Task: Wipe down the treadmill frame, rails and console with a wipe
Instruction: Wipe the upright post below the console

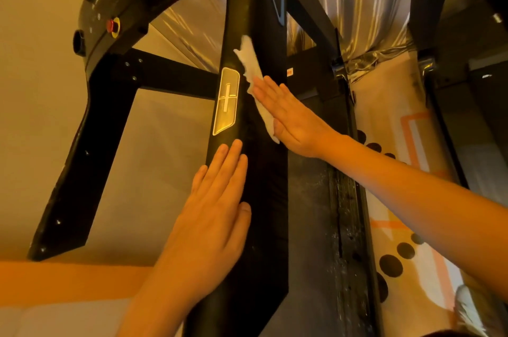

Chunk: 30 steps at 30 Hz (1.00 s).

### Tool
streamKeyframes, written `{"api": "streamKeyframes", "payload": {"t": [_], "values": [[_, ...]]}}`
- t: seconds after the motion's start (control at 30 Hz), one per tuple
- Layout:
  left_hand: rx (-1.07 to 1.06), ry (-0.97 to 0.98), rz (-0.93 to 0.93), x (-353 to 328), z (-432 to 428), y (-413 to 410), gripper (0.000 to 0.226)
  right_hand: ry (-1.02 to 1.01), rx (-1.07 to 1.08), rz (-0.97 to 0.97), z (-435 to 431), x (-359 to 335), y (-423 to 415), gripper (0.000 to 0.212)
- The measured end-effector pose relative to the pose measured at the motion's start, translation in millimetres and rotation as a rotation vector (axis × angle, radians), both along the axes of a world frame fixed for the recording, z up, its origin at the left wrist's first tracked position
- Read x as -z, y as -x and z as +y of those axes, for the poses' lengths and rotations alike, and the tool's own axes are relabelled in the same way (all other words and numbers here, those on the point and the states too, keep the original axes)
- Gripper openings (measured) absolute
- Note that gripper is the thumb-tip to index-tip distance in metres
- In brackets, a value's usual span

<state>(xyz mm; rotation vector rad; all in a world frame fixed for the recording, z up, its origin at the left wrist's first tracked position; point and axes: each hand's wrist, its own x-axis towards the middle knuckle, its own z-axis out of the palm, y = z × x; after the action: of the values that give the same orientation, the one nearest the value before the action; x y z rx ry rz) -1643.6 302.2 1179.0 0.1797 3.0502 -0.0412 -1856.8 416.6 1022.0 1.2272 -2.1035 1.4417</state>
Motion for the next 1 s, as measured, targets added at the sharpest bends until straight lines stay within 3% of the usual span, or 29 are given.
{"api": "streamKeyframes", "payload": {"t": [0.17, 0.3, 0.43, 0.6, 0.73, 1.0], "values": [[-0.023, -0.107, 0.037, 4, 0, -22, 0.064, -0.039, 0.035, -0.054, 8, 39, -6, 0.059], [0.005, -0.051, 0.124, 14, -3, -21, 0.063, 0.172, 0.001, -0.062, 10, 26, -3, 0.045], [0.032, 0.055, 0.151, 17, -4, -20, 0.063, 0.326, 0.120, -0.087, -4, 12, -2, 0.021], [0.039, 0.064, 0.150, 19, -5, -17, 0.064, 0.486, 0.097, -0.264, -14, 2, -5, 0.049], [0.034, 0.086, 0.157, 19, -5, -17, 0.063, 0.511, 0.129, -0.282, -19, 2, -10, 0.049], [0.052, 0.128, 0.172, 20, -6, -16, 0.064, 0.450, -0.021, -0.424, -31, 21, -20, 0.053]]}}
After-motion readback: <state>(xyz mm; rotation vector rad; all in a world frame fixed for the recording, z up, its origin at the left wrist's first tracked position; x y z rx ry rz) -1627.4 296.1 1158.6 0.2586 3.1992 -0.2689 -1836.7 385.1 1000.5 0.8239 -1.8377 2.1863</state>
